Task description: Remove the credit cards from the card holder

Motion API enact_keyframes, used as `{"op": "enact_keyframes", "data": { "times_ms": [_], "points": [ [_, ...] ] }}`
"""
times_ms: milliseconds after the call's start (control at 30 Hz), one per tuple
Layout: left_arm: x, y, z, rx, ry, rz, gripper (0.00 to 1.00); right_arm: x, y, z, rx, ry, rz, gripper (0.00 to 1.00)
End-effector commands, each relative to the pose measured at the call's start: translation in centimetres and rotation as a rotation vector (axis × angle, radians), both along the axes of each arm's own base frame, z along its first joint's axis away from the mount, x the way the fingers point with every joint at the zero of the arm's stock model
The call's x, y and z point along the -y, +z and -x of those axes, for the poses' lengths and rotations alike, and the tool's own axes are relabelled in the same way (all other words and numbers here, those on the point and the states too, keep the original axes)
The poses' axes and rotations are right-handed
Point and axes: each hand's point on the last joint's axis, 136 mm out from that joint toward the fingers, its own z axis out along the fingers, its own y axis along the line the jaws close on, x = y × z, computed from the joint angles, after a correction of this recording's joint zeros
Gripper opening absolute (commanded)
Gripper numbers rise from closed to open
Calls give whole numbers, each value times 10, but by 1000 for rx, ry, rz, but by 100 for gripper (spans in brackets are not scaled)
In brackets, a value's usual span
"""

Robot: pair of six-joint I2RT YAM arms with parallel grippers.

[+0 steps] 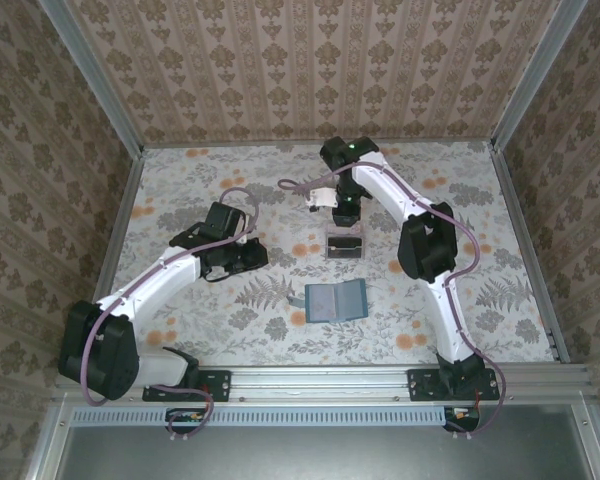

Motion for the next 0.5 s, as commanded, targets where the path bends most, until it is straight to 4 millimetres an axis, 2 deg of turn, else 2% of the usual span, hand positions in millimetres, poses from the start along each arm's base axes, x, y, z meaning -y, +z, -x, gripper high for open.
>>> {"op": "enact_keyframes", "data": {
  "times_ms": [0,267,467],
  "points": [
    [4,7,-3,2,-4,14,15,5,35,-12,131,-22,-13,18],
    [7,6,1,-4,-9,16,15,3,40,-6,199,-86,-63,17],
    [19,5,3,-2,-36,6,16,-3,54,0,299,-231,-186,13]
  ]
}}
